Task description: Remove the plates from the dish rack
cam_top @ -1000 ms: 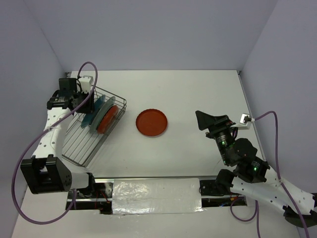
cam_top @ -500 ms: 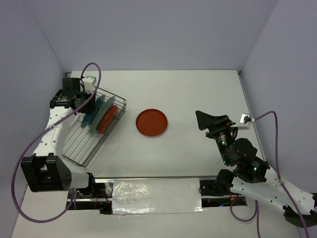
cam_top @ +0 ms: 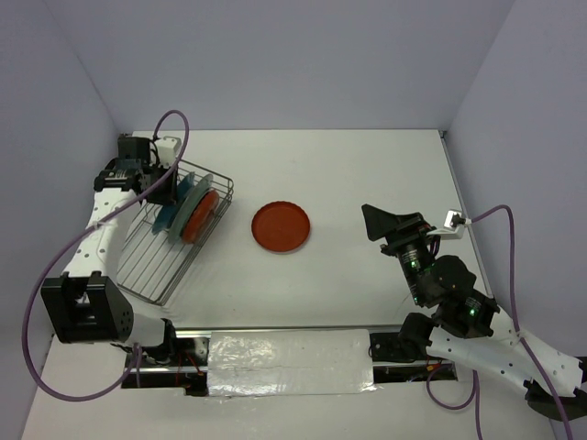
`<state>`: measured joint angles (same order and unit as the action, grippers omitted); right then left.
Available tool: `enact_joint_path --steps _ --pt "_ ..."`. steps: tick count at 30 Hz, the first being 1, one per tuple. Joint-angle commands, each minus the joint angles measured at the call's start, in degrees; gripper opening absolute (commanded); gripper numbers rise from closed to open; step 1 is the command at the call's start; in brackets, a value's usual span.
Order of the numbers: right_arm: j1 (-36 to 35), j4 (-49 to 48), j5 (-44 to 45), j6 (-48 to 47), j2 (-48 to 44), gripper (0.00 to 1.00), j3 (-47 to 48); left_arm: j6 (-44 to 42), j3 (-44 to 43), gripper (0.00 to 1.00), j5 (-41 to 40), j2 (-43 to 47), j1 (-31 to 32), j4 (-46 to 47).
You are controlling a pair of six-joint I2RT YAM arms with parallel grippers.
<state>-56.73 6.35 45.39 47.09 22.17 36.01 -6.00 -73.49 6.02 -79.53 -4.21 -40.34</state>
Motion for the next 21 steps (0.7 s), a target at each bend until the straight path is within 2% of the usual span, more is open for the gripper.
enact_joint_path --steps 1,21 --pt "0.22 -2.48 0.40 0.46 0.68 0.91 -0.41 0.11 -2.18 0.00 -1.45 -1.33 -0.80 2.19" --pt "0.22 -2.83 0.76 0.46 1.47 0.91 -0.33 0.81 -10.35 0.00 4.69 0.69 -3.44 -1.76"
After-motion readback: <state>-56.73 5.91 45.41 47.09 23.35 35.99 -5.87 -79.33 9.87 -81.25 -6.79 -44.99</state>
